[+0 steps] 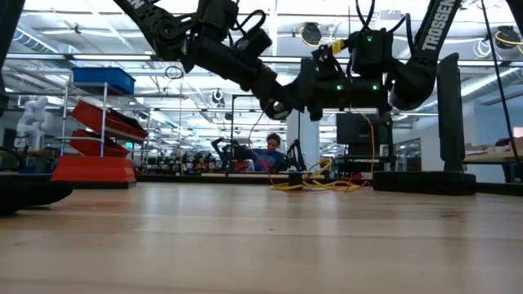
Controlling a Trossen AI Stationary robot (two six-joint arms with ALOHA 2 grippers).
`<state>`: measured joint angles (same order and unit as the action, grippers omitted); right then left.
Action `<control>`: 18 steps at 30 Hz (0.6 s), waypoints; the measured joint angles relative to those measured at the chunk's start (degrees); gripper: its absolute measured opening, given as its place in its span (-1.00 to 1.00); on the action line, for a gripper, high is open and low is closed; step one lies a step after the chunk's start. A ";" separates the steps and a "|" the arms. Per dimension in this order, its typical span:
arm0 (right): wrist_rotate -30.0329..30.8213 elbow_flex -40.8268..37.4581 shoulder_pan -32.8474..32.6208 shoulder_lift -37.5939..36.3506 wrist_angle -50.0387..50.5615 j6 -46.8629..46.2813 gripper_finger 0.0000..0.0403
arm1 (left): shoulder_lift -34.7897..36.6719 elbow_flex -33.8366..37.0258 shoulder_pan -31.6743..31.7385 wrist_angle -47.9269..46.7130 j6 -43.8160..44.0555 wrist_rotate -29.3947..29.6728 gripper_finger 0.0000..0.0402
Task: Coil cords
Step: Coil the red wire into the spool
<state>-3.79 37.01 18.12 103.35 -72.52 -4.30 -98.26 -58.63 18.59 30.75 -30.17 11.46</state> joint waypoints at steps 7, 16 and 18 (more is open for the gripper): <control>8.81 0.35 -2.05 -0.04 -1.94 5.28 -1.00 | 0.00 0.00 -0.02 5.68 3.76 0.00 -1.00; 11.42 0.42 -2.15 -0.08 -3.31 8.69 -1.00 | 0.00 0.02 -0.17 11.05 10.06 -0.90 -1.00; 11.48 0.42 -2.14 -0.09 -3.33 8.64 -1.00 | -0.02 0.02 -0.35 12.58 10.94 -1.01 -1.00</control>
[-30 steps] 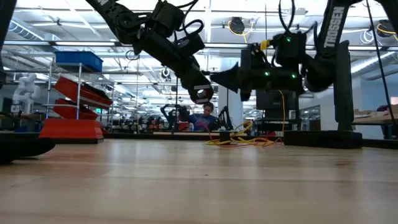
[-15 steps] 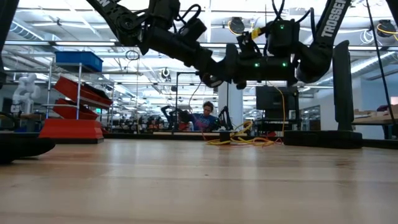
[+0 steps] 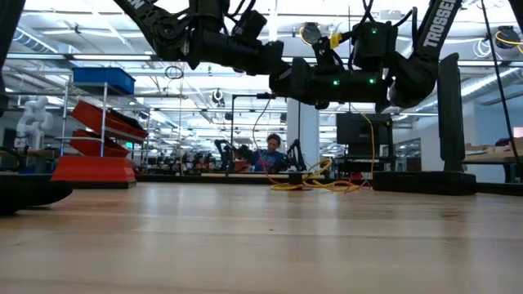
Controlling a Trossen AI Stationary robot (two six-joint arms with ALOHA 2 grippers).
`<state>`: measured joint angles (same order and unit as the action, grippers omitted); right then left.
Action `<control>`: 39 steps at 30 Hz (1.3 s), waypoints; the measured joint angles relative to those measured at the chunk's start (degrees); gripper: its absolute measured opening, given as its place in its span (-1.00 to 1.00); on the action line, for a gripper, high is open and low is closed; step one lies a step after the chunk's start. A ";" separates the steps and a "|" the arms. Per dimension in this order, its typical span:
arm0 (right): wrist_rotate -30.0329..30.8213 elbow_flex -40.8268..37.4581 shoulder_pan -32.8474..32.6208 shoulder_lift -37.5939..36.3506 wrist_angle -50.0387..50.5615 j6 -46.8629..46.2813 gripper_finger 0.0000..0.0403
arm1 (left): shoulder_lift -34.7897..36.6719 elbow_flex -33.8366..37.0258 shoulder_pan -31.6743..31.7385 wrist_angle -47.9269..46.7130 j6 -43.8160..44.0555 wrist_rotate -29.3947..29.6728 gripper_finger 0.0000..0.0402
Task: Coil cords
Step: Coil the red wire into the spool
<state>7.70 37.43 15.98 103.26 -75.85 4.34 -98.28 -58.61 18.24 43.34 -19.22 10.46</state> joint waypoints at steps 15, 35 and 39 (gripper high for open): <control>2.45 0.02 0.95 -0.04 2.00 2.40 -1.00 | 0.90 0.04 0.22 2.90 6.87 -3.61 -1.00; 2.04 -0.09 3.86 0.07 5.34 2.60 -1.00 | 11.68 0.09 0.11 -9.51 8.50 -9.12 -1.00; 2.21 -0.09 4.33 0.11 5.55 2.59 -1.00 | 14.84 0.09 0.07 -14.32 8.80 -10.43 -1.00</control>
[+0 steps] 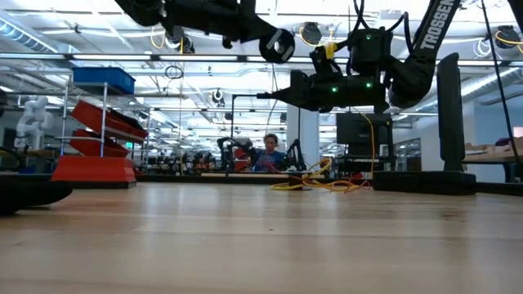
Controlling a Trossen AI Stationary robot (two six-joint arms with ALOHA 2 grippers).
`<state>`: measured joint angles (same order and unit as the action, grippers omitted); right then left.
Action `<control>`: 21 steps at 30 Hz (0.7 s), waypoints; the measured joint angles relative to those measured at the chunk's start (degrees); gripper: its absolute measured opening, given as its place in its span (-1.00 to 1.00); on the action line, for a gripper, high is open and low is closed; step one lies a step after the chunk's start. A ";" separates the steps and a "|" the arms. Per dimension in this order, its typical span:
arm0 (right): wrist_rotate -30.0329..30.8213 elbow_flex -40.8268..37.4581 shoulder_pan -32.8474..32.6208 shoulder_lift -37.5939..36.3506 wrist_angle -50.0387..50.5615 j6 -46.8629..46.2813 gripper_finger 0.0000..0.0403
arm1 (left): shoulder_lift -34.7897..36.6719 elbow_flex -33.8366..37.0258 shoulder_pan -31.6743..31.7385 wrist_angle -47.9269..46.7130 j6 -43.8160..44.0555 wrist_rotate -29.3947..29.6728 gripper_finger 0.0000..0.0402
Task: Coil cords
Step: Coil the red wire into the spool
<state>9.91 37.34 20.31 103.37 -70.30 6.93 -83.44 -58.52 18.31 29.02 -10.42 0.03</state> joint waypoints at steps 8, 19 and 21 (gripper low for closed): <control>0.23 -0.04 0.29 0.08 0.83 -0.17 -1.00 | 6.77 -0.07 -0.03 -12.23 -0.52 -1.46 -1.00; 0.27 -0.17 0.37 0.24 1.53 -1.73 -1.00 | 8.34 -0.35 -0.15 -32.00 -6.74 -0.76 -1.00; -0.56 -0.17 0.40 0.24 1.52 -2.23 -1.00 | 8.30 -0.35 -0.18 -34.50 -9.07 1.60 -1.00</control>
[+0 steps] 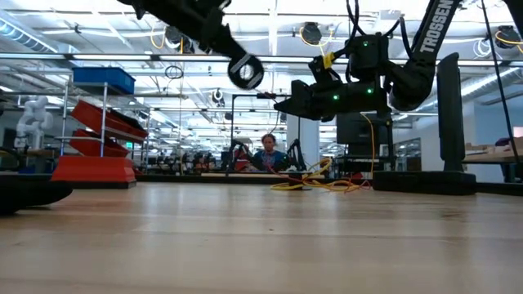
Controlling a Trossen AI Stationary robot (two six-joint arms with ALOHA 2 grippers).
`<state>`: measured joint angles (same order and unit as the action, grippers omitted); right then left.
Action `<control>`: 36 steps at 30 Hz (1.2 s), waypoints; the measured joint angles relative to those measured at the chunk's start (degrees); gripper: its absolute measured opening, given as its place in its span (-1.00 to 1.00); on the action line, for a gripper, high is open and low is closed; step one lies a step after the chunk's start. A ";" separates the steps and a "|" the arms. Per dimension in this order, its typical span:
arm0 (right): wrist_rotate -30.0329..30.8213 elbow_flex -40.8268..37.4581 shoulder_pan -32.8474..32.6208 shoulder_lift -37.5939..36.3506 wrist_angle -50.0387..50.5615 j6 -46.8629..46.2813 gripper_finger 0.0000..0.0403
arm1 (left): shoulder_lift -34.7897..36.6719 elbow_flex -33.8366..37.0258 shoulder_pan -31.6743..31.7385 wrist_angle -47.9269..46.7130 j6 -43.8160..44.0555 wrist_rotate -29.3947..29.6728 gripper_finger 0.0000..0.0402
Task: Coil cords
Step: Coil the red wire into the spool
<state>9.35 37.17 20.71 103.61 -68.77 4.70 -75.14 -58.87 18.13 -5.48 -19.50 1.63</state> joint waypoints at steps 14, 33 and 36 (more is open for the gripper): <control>-3.96 0.00 -0.13 -0.86 -0.51 -3.22 -1.00 | -8.37 0.04 -0.18 -0.94 -8.76 12.18 -1.00; -5.86 1.40 -2.47 -3.13 0.87 -5.66 -1.00 | -22.10 0.17 -1.51 33.08 -15.42 22.49 -1.00; -5.83 2.15 -2.47 -3.23 1.36 -5.24 -1.00 | -22.42 0.20 -1.49 37.25 -14.92 22.63 -1.00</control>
<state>3.52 39.31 18.24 100.38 -67.41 -0.54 -97.56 -58.67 16.64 31.77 -34.41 24.26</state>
